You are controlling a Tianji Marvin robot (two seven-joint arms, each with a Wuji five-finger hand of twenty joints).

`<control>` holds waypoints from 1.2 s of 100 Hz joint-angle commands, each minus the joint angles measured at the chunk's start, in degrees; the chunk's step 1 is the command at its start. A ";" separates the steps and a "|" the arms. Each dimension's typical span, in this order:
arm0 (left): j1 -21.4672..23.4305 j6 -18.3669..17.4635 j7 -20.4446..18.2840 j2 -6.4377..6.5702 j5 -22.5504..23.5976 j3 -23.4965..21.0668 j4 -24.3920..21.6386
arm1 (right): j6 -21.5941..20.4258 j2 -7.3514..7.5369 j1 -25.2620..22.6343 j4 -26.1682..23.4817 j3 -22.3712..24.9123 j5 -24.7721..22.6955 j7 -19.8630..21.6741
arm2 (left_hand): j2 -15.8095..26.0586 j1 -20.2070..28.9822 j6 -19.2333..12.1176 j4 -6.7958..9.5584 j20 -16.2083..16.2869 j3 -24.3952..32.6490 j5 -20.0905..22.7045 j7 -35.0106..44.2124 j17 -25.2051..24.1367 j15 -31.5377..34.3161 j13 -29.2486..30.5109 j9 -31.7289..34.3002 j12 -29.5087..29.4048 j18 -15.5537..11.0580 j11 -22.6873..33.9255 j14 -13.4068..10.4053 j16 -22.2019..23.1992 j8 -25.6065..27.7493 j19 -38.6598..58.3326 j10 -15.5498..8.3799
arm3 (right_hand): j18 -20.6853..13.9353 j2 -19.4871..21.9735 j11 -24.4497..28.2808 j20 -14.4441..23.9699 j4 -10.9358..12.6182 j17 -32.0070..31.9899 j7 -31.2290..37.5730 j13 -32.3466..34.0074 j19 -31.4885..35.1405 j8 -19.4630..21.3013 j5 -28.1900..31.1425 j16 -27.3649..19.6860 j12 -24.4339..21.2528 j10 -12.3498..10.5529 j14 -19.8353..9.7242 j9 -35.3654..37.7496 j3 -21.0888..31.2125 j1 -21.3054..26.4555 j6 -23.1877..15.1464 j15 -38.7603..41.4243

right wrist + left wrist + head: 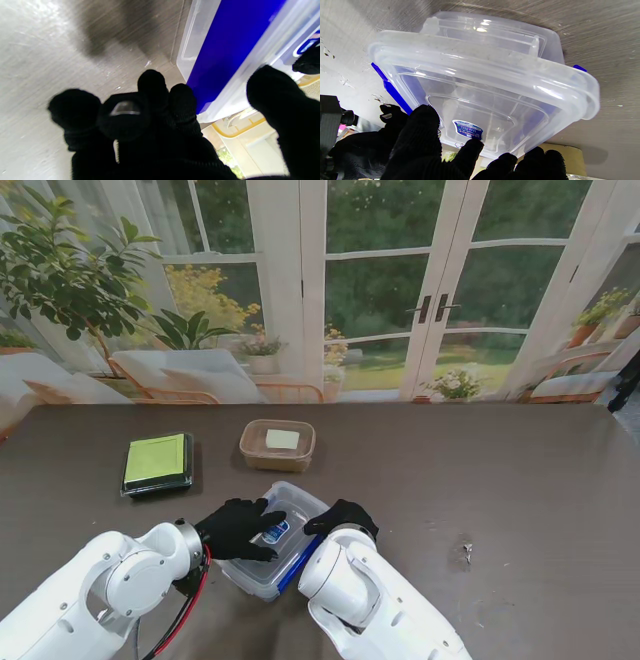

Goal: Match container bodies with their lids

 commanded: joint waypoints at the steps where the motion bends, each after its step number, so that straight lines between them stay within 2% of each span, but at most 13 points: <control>1: 1.61 0.10 -2.07 -0.26 -0.09 0.90 1.43 | 2.36 -1.25 -0.74 0.75 -1.74 0.51 2.99 | 3.06 -1.31 -1.23 0.97 0.94 -1.18 1.59 1.39 -0.74 1.73 0.06 6.22 3.52 -2.24 10.43 -2.28 0.29 0.79 -1.73 -7.18 | -1.67 -9.04 2.09 0.01 0.99 6.89 5.81 1.74 0.50 -1.19 -4.16 1.06 -0.25 -7.43 -10.14 5.30 9.36 12.23 -7.12 1.69; 22: 1.94 0.24 -2.19 -0.25 -0.04 0.67 1.22 | 2.34 -0.46 0.13 1.30 -3.97 6.70 -2.69 | 3.14 -1.21 -1.20 0.96 0.94 -1.17 1.67 1.41 -0.77 1.69 0.00 6.20 3.51 -2.24 10.42 -2.29 0.27 0.81 -1.74 -7.17 | -3.43 -10.82 2.50 1.03 0.95 7.30 5.89 1.83 1.47 -1.05 -2.56 1.70 0.71 -8.08 -12.19 5.97 11.72 14.12 -8.82 2.40; 43: 2.21 0.29 -2.16 -0.26 0.01 0.43 1.07 | 2.32 -0.44 0.75 2.41 -5.31 10.59 -6.68 | 3.26 -1.16 -1.15 0.94 0.94 -1.17 1.70 1.43 -0.80 1.66 -0.05 6.16 3.49 -2.27 10.41 -2.41 0.24 0.82 -1.75 -7.00 | -5.12 -10.78 2.79 1.38 1.08 7.40 6.18 1.89 1.45 -0.33 -2.61 1.72 1.89 -8.82 -13.60 5.13 12.09 15.77 -9.80 1.84; 55: 2.27 0.30 -1.98 -0.29 -0.08 0.41 1.16 | 2.26 0.08 1.66 3.15 -7.35 15.87 -11.70 | 3.26 -1.17 -1.16 0.92 0.94 -1.19 1.64 1.40 -0.81 1.67 -0.04 6.12 3.47 -2.25 10.40 -2.26 0.25 0.82 -1.75 -7.06 | -5.77 -11.30 3.18 1.68 0.98 7.47 6.68 1.91 1.55 -0.05 -2.54 1.82 2.37 -9.35 -13.91 4.90 12.56 16.62 -10.35 1.69; 96: 3.00 0.50 -1.74 -0.34 -0.15 -0.06 0.93 | 0.35 -1.40 0.39 4.44 -7.34 16.35 -15.38 | 3.30 -1.22 -1.16 0.90 0.95 -1.23 1.69 1.41 -0.86 1.67 -0.04 6.15 3.48 -2.19 10.42 -2.25 0.26 0.82 -1.77 -6.99 | -7.34 -12.63 5.00 2.23 1.53 7.45 9.05 1.96 1.13 0.88 -2.05 2.11 3.04 -11.18 -14.61 4.17 14.36 19.15 -13.63 1.34; 105: 2.93 0.47 -1.70 -0.34 -0.26 0.01 1.05 | 0.78 -1.61 -0.22 3.76 -7.02 16.79 -15.48 | 3.33 -1.19 -1.21 0.90 0.95 -1.21 1.72 1.41 -0.85 1.66 -0.06 6.12 3.48 -2.20 10.41 -2.27 0.26 0.82 -1.76 -7.08 | -7.20 -11.94 4.76 2.36 1.48 7.37 8.54 1.94 0.86 0.48 -2.55 2.16 2.79 -10.16 -14.35 3.47 13.48 18.34 -13.43 1.24; 113: 2.90 0.35 -1.57 -0.36 -0.33 0.03 1.16 | 1.47 -2.13 -1.13 3.06 -6.52 17.20 -16.11 | 3.31 -1.20 -1.18 0.90 0.95 -1.23 1.75 1.42 -0.83 1.69 -0.01 6.10 3.48 -2.22 10.40 -2.28 0.28 0.82 -1.76 -6.99 | -6.21 -9.61 4.72 2.08 1.07 7.08 7.59 1.94 -0.33 0.10 -5.45 1.82 2.86 -8.55 -13.84 1.61 9.83 17.30 -11.22 0.44; 120: 2.93 0.25 -1.39 -0.38 -0.34 0.01 1.24 | 1.57 -2.54 -1.76 2.79 -6.36 17.23 -17.01 | 3.33 -1.21 -1.16 0.90 0.96 -1.22 1.75 1.41 -0.82 1.67 -0.05 6.15 3.49 -2.24 10.42 -2.21 0.28 0.81 -1.75 -7.00 | -6.07 -10.21 5.67 1.81 0.25 6.90 5.73 1.95 -1.00 -0.67 -8.78 1.48 3.48 -8.09 -13.55 -0.66 7.66 17.01 -9.29 -0.06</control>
